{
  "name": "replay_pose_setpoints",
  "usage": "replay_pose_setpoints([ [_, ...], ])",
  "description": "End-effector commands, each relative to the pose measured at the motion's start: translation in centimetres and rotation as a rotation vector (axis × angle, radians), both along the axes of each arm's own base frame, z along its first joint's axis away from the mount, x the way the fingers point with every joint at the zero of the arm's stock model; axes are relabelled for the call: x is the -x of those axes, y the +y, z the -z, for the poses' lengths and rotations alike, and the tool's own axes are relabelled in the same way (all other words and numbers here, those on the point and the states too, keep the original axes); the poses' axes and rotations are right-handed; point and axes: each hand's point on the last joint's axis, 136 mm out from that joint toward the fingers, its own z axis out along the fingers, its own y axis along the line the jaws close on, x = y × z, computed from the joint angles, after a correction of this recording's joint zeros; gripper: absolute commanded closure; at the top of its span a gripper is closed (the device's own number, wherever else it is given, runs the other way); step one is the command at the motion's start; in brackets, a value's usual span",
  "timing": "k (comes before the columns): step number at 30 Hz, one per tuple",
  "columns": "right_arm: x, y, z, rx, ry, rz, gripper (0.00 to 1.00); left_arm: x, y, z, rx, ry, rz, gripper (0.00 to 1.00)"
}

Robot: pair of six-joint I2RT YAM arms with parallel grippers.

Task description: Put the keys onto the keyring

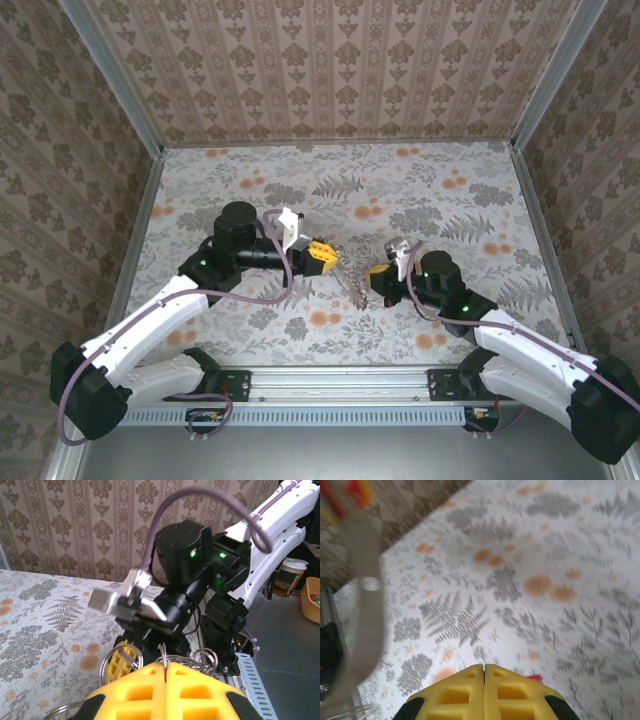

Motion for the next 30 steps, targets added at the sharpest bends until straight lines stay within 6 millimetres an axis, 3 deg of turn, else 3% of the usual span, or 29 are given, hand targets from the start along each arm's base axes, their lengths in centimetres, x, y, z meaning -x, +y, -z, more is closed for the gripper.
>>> replay_pose_setpoints([
  [1,-0.8,0.0,1.4,-0.004,0.068,0.042,1.0,0.3,0.5,-1.5,0.042,-0.05,-0.008,1.0],
  [7,-0.8,0.3,3.5,0.003,0.131,0.037,1.0,0.3,0.8,-1.3,0.035,-0.055,-0.023,1.0],
  [11,-0.8,0.5,3.0,0.02,0.128,0.017,0.82,0.5,1.0,-1.5,0.039,-0.063,-0.026,1.0],
  [13,-0.7,0.5,1.7,0.019,0.094,0.003,0.74,0.5,1.1,-1.5,0.037,-0.066,-0.029,1.0],
  [17,0.2,0.6,-2.7,-0.001,-0.027,-0.056,0.66,0.5,1.0,-1.4,0.031,-0.067,-0.024,1.0],
  [24,5.8,2.1,-14.7,-0.24,-0.38,-0.308,0.62,0.8,0.8,-1.3,0.025,-0.059,-0.002,1.0],
  [26,6.6,2.3,-16.2,-0.271,-0.421,-0.35,0.63,1.2,0.7,-1.4,0.03,-0.059,0.018,1.0],
  [30,7.4,3.4,-17.4,-0.319,-0.426,-0.445,0.66,1.9,0.5,-1.6,0.03,-0.053,0.056,1.0],
])
